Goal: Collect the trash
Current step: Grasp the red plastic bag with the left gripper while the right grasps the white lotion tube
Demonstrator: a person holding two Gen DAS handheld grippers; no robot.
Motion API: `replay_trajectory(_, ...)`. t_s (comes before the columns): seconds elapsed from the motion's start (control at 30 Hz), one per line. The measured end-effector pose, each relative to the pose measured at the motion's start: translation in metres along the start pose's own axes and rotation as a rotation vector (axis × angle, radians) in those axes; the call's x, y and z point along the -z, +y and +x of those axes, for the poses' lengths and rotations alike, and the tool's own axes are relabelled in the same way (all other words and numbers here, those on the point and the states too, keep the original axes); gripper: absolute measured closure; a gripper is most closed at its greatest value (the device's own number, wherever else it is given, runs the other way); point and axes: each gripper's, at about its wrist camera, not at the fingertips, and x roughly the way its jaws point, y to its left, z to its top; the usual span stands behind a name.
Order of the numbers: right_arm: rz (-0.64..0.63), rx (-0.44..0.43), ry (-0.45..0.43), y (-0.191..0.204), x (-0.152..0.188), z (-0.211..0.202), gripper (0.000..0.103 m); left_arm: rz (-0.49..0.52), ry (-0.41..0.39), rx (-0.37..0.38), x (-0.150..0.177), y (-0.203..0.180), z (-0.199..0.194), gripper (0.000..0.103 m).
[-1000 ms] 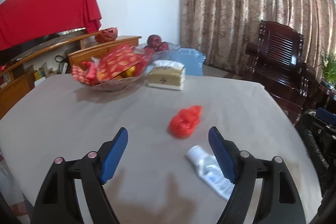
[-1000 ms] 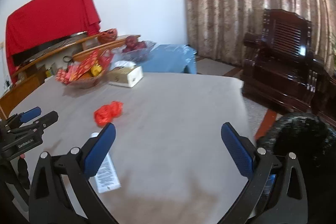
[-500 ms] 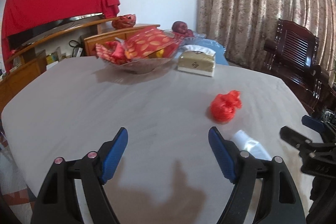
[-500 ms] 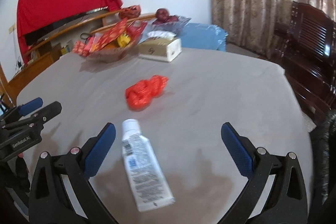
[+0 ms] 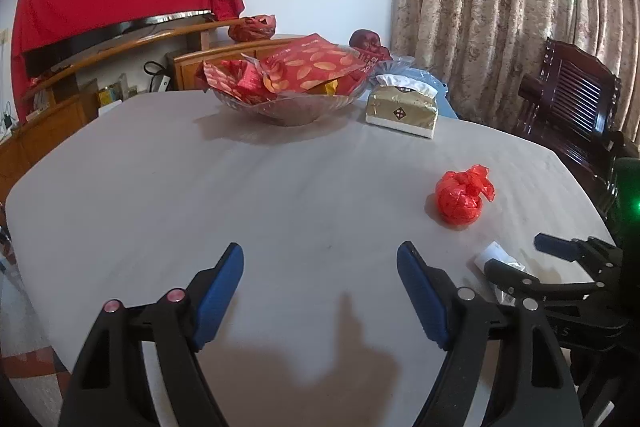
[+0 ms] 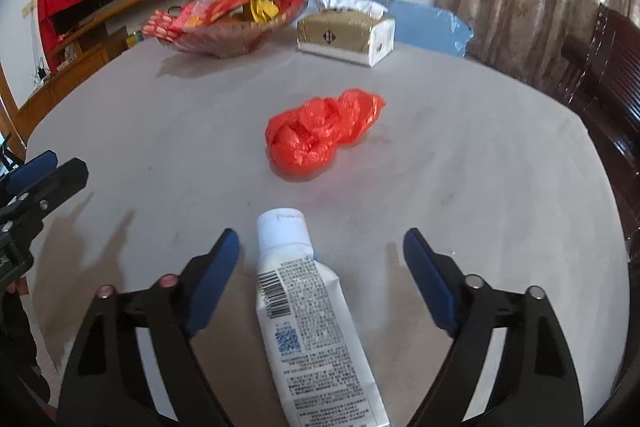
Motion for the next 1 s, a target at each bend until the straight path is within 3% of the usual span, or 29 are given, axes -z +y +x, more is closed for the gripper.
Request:
replay_trajectory(0.2, -0.022, -0.02, 0.057, 0.004, -0.001, 0.013, 0.046, -0.002, 0.005, 0.006, -0.001, -0.002, 0.005, 0.025)
replay_trajectory(0.3, -0.032, -0.031, 0.058, 0.004, 0.001, 0.011, 0.064, 0.002, 0.008, 0.012, -0.001, -0.007, 0.008, 0.025)
replay_trajectory(0.6, 0.019, -0.019, 0.053, -0.031, -0.002, 0.001, 0.065, 0.035, 0.014, 0.048, -0.01, -0.035, 0.018, 0.026)
replay_trajectory(1.0, 0.136, 0.095, 0.01, -0.12, -0.016, -0.015, 0.065, 0.086, 0.029, 0.145, -0.038, -0.103, 0.06, 0.026)
